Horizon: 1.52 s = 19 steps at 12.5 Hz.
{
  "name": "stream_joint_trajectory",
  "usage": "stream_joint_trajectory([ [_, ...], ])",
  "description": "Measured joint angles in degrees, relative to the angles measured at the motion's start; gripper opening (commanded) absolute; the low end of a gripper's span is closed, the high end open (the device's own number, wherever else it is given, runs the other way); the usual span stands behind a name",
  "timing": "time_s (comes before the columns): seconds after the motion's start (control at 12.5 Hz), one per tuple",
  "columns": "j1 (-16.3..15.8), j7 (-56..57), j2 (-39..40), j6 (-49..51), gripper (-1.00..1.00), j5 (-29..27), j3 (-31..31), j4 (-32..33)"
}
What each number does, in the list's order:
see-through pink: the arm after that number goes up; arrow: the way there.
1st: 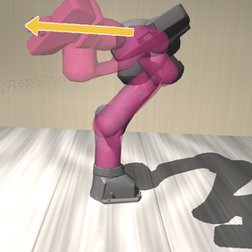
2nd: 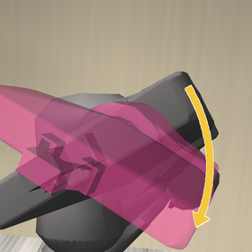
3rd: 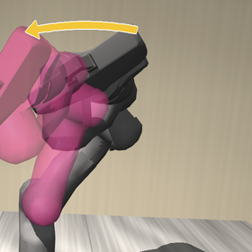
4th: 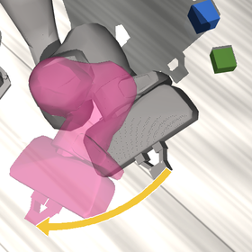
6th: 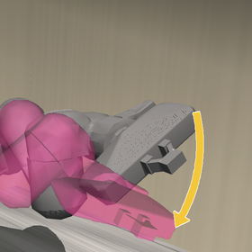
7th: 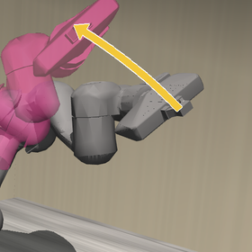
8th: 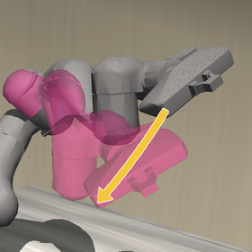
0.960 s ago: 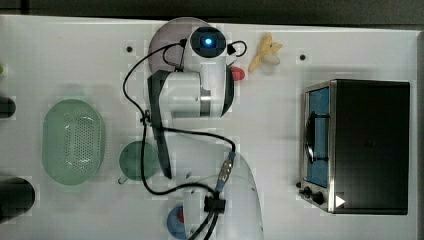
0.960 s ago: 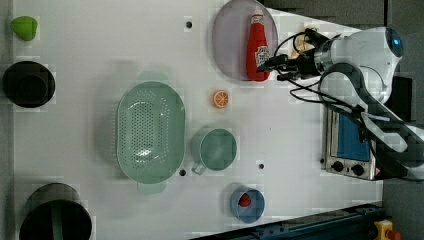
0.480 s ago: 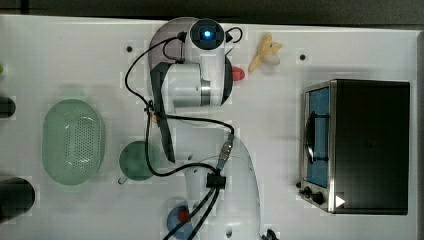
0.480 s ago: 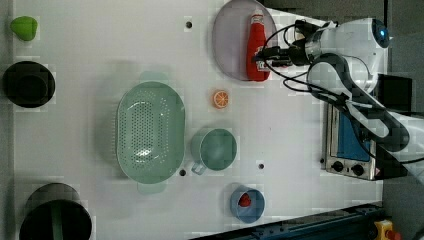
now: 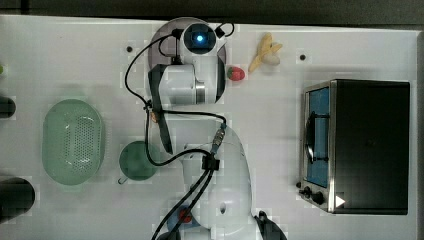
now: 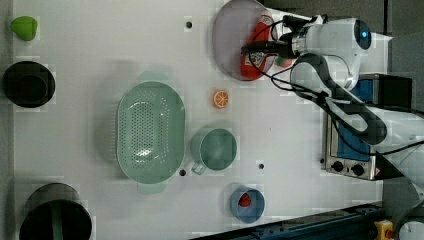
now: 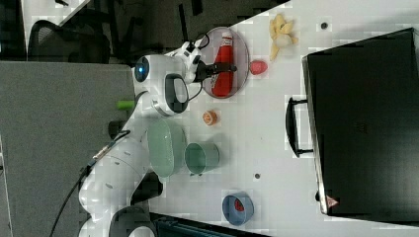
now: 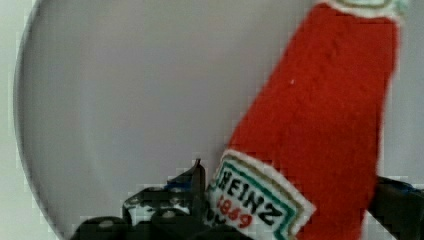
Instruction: Pick ketchup from plate and place it on table.
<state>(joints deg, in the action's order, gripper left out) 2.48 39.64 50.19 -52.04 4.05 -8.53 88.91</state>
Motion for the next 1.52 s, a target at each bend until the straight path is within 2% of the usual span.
stream_joint_trajectory([
  [0.24,-0.08,0.03,0.5,0.11,0.19,1.56,0.22,-0.11],
  [0.72,0.02,0.2,-0.98,0.67,0.18,0.74,0.0,-0.5],
  [0.88,0.1,-0.62,-4.0,5.04,0.18,0.74,0.12,1.29],
  [1.12,0.75,-1.34,-12.59,15.64,0.18,-0.17,-0.12,2.85],
  [1.52,2.93,-1.71,-31.84,24.02,0.18,-2.22,-0.09,5.48],
])
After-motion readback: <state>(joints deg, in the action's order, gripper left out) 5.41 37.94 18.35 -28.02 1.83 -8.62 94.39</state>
